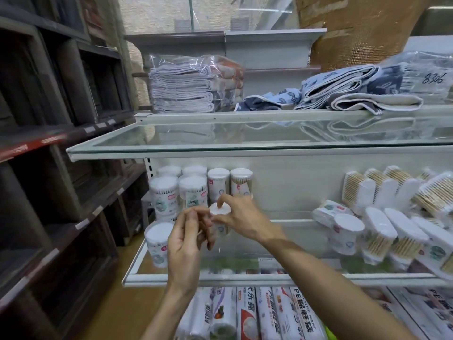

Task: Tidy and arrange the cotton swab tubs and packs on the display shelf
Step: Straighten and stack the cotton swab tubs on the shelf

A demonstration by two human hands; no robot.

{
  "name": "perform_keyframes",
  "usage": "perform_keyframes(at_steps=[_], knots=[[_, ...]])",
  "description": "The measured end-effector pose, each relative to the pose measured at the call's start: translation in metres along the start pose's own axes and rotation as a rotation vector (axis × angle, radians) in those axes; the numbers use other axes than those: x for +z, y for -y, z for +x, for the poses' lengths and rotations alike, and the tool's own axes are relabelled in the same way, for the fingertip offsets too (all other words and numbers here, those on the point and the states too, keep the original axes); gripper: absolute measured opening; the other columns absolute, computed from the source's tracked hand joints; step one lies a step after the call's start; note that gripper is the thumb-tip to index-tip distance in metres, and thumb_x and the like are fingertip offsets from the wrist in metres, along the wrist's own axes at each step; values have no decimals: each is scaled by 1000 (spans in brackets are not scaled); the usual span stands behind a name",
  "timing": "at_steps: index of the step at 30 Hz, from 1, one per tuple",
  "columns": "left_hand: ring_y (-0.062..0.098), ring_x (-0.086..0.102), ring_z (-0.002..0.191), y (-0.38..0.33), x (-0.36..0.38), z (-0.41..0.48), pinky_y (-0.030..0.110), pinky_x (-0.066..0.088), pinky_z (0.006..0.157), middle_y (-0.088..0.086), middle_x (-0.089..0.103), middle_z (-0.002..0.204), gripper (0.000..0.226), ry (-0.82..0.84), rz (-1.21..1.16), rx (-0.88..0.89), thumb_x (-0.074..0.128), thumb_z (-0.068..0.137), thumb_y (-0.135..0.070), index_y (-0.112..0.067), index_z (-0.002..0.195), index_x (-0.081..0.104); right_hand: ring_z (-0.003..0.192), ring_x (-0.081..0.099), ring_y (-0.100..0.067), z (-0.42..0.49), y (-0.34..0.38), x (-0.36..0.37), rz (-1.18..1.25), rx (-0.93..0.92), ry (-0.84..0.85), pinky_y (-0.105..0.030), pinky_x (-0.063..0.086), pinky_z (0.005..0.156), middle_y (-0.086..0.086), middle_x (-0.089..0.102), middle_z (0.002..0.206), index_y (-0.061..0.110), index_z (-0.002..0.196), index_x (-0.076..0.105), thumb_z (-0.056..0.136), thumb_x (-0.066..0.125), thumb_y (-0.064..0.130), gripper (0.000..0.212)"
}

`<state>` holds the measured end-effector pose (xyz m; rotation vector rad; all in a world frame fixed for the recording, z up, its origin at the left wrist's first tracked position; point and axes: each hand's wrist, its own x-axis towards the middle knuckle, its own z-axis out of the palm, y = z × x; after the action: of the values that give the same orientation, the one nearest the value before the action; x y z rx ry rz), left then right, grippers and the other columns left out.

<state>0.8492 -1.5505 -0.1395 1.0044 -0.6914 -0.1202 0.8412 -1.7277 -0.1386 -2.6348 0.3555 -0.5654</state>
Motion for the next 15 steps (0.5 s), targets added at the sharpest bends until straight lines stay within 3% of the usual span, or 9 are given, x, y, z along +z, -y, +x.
perform_keyframes(at_steps=[4,9,13,15], knots=[[19,49,62,4,1,2,29,43,53,4,57,76,35,26,-25,-4,59,92,-52,-18,96,67,91,57,-21,-8,-1,-20,-7,-33,-12,-36,46,73,-3,63,102,24,105,60,87,67,55,37],[18,48,61,19,22,1,25,43,51,3,57,75,31,91,-72,-33,55,93,-49,-21,94,68,102,59,-22,-40,-26,-89,-250,-58,-81,-35,43,88,-1,69,112,26,111,67,88,66,54,36],[17,48,61,36,51,-3,26,43,51,4,56,78,45,164,-104,-107,62,85,-62,-18,94,66,110,59,-18,-78,-67,-145,-335,118,50,-35,44,96,3,68,118,34,115,65,85,66,58,39],[19,48,62,43,65,-6,27,44,52,4,56,78,38,197,-116,-134,57,91,-55,-18,93,66,112,58,-16,-100,-83,-169,-336,213,155,-35,44,95,7,66,122,38,121,61,83,68,59,44]])
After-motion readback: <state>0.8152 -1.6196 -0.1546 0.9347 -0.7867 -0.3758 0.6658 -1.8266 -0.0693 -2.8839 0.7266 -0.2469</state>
